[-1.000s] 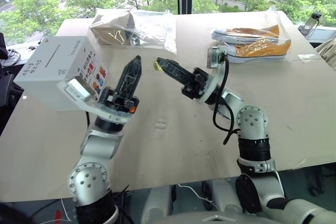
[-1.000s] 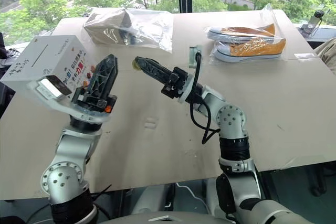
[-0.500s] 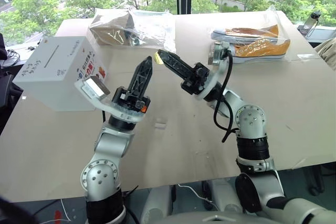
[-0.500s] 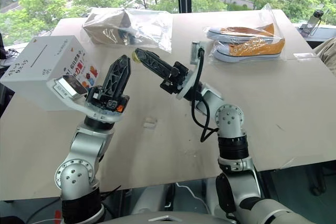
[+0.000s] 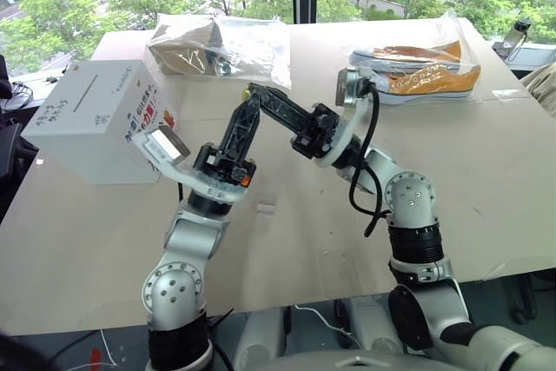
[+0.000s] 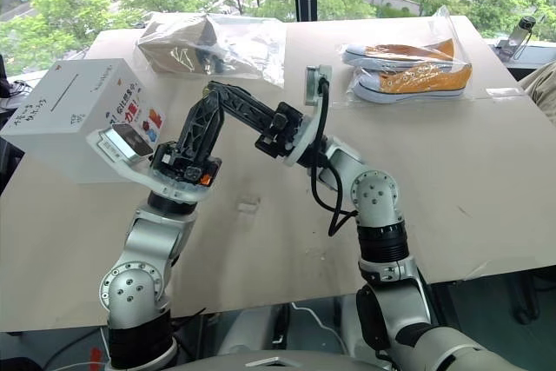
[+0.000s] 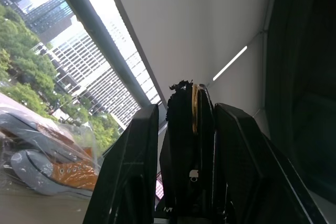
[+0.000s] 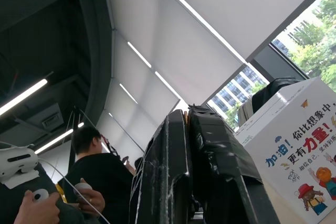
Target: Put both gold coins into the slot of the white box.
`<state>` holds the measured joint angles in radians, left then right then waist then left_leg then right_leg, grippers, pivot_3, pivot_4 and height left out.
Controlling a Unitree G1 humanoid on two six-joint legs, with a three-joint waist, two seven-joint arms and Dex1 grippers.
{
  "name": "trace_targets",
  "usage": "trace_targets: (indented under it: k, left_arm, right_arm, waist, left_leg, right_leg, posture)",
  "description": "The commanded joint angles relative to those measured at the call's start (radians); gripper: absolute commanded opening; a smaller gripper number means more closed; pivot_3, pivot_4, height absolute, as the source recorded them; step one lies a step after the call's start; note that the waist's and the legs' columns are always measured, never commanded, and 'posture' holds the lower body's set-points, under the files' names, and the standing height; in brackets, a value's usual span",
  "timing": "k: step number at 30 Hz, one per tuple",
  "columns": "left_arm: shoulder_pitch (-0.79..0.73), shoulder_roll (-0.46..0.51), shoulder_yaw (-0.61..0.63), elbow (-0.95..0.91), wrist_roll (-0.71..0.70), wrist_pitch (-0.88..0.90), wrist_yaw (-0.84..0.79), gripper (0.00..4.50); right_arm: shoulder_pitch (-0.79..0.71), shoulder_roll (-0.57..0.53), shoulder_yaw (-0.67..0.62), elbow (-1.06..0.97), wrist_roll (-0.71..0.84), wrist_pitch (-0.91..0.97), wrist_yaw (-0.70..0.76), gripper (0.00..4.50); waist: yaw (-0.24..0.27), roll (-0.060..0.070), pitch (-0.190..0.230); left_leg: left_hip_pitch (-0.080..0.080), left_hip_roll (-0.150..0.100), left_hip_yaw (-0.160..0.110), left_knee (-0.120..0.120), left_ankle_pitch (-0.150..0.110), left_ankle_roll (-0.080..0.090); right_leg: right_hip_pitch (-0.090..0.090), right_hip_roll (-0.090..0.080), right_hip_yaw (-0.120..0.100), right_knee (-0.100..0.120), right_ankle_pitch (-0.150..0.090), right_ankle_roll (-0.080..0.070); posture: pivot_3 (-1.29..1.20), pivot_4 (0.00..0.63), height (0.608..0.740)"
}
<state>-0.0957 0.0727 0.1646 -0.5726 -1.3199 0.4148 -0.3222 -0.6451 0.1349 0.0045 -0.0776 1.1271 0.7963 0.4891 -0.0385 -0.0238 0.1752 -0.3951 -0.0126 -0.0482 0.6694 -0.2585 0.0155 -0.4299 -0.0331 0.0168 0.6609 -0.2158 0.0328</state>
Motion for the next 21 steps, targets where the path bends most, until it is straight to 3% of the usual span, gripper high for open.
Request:
trace_targets:
  k: [1, 21]
  left_arm:
    - [-0.006, -0.002, -0.003, -0.022, -0.008, -0.022, -0.007, 1.7]
    - [0.008, -0.014, -0.021, -0.025, 0.005, -0.073, -0.032, 1.7]
  right_arm:
    - [-0.045, 0.051, -0.007, -0.034, 0.037, -0.013, -0.011, 0.0]
    - [-0.048, 0.053, -0.014, -0.018, 0.087, -0.028, -0.052, 0.0]
  waist:
    - [0.0, 0.0, 0.0]
    - [0.0, 0.0, 0.0]
  left_leg:
    - [0.0, 0.0, 0.0, 0.0, 0.0, 0.0]
    - [-0.001, 0.0, 0.0, 0.0, 0.0, 0.0]
  right_leg:
    - [0.0, 0.0, 0.0, 0.0, 0.0, 0.0]
    - [0.0, 0.0, 0.0, -0.001, 0.0, 0.0]
  posture:
    - [0.0, 0.15, 0.74]
    - [0.0, 0.15, 0.74]
